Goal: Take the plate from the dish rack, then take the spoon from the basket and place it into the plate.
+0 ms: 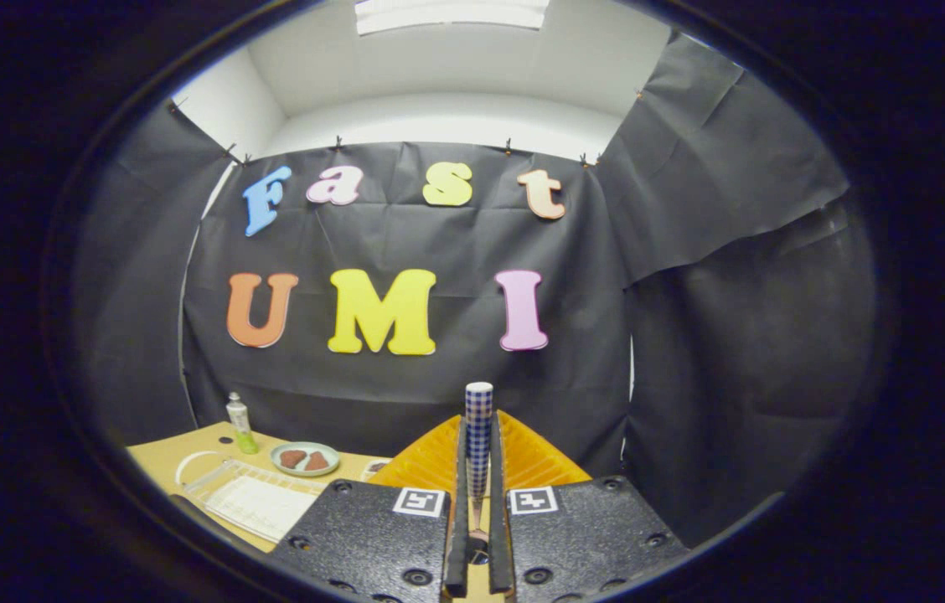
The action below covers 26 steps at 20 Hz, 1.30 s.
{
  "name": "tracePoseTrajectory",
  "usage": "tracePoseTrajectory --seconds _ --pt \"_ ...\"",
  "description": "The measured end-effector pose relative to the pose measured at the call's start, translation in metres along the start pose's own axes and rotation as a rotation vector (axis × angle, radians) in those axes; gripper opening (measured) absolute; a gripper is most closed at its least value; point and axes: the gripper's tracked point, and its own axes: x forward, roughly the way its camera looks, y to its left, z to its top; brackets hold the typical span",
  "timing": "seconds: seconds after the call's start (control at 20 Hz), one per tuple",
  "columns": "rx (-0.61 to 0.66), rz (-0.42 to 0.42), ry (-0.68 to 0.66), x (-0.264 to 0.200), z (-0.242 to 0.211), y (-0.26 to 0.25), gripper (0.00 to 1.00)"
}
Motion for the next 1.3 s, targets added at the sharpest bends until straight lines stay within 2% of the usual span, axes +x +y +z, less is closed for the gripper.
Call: tracePoseTrajectory --seconds 0.15,0.25,0.35,0.5,0.75,1.0,1.2,1.3 --pt "0.03 0.055 0.007 -0.026 -0.011 0.042 0.15" --pt "0.03 0.124 0.02 -0.045 -0.024 0.076 0.15" --pt "0.042 0.182 0.04 -0.064 -0.047 0.108 0.15" --pt "0.092 0.226 0.061 -0.088 -0.088 0.143 0.15" --pt "0.097 0.193 0.075 -0.096 -0.151 0.163 0.16" --pt "0.068 0.192 0.072 -0.098 -0.178 0.165 0.16" --pt "0.025 0.151 0.066 -0.099 -0.194 0.151 0.17" --pt "0.002 0.159 0.099 -0.101 -0.207 0.15 0.17"
